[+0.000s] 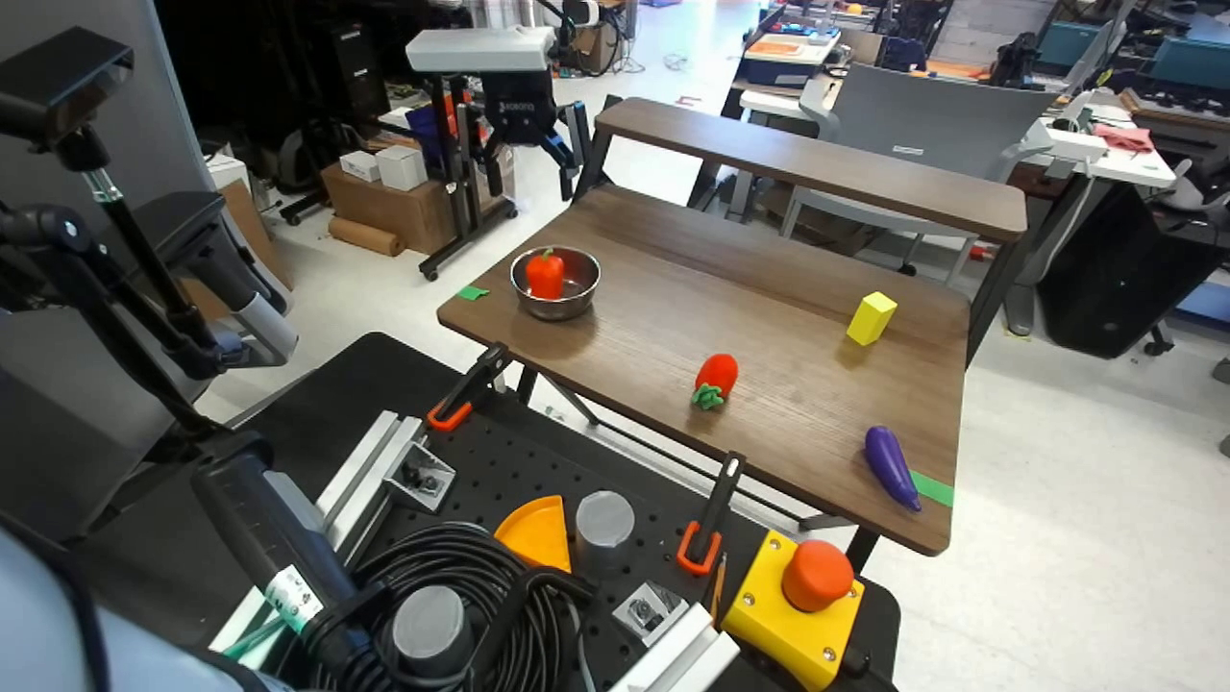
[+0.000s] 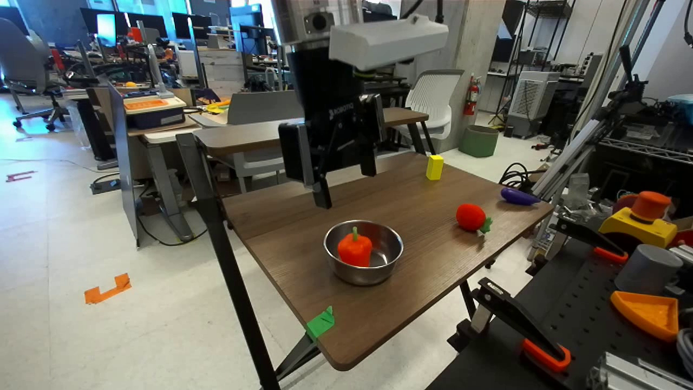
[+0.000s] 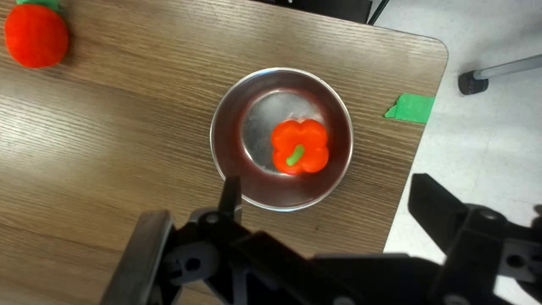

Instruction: Pick up the red bell pepper from the pot and put it on the table

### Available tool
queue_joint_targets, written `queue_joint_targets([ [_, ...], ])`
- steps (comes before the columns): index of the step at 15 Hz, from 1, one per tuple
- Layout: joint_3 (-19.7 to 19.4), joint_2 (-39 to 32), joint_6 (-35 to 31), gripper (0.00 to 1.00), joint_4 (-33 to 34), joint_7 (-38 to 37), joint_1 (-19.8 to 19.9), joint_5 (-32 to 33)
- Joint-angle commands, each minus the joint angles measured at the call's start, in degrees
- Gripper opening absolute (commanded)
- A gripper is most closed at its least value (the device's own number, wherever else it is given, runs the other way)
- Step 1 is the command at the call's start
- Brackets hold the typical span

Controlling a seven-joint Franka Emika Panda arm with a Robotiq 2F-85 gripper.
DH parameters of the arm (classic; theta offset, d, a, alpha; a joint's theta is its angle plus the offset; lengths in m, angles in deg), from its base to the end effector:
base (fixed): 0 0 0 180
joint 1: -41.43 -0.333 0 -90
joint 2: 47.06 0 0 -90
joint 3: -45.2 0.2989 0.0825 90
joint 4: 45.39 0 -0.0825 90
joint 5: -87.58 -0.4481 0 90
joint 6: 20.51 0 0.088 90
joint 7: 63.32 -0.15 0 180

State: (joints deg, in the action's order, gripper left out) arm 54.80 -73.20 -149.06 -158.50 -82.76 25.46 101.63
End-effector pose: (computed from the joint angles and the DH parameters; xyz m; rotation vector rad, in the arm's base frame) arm 0.5653 0.2594 0.1198 2.9481 0.3957 -0.1818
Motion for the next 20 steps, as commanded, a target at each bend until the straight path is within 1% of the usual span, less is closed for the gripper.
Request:
queue_joint_targets([
  [1,-2.0,-2.5,-0.8,1.00,0.8,0.9,-1.0,-0.2],
  [10,-3.8,-8.5,0.7,1.00,3.4,1.8,-0.9,-0.7],
  [20,-3.9,-14.3,2.0,1.00,9.6,4.7,-1.6,-0.7],
])
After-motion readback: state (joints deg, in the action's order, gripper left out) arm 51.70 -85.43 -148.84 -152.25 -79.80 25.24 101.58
